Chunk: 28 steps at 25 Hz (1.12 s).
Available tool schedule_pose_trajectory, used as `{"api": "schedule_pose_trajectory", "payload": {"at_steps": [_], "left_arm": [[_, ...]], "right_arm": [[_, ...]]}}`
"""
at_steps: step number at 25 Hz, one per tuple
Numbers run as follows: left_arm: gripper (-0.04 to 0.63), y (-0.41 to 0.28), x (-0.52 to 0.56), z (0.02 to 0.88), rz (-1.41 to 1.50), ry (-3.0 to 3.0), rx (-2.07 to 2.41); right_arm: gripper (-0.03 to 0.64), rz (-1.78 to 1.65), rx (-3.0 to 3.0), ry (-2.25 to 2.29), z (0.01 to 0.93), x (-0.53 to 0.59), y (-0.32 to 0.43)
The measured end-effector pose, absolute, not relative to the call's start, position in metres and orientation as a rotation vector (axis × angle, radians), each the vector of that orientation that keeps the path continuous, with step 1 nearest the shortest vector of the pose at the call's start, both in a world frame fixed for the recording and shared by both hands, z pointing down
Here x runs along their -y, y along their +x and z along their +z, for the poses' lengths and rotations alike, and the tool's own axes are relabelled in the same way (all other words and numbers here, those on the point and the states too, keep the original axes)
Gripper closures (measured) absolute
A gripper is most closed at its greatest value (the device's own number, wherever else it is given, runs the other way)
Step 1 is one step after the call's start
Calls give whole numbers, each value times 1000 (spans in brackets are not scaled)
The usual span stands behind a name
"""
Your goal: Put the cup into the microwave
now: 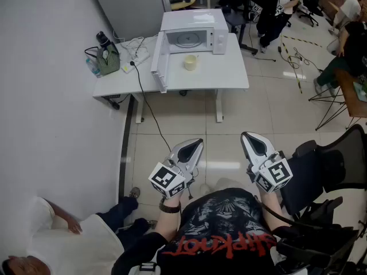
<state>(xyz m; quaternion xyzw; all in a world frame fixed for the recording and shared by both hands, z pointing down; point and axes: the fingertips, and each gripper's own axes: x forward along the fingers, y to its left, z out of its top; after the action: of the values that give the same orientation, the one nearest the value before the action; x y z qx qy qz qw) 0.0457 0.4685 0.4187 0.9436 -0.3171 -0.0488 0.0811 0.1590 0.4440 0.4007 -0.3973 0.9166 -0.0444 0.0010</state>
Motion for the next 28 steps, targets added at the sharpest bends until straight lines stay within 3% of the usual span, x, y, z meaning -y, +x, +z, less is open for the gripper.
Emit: {"api": "schedule_pose_trajectory", "payload": {"at_steps": [10,22,28], "left_arm": [[598,-2,-373,436,-122,2778,1004],[598,-57,-115,429,-48,2789,1039],[598,-89,-33,433,-24,2751,1036]], "right_arm": [[621,-168,-2910,-1195,429,-341,103],[621,-160,-2951,-1151,444,-76,24],[621,-127,-2986,-1209,465,3,14]]}}
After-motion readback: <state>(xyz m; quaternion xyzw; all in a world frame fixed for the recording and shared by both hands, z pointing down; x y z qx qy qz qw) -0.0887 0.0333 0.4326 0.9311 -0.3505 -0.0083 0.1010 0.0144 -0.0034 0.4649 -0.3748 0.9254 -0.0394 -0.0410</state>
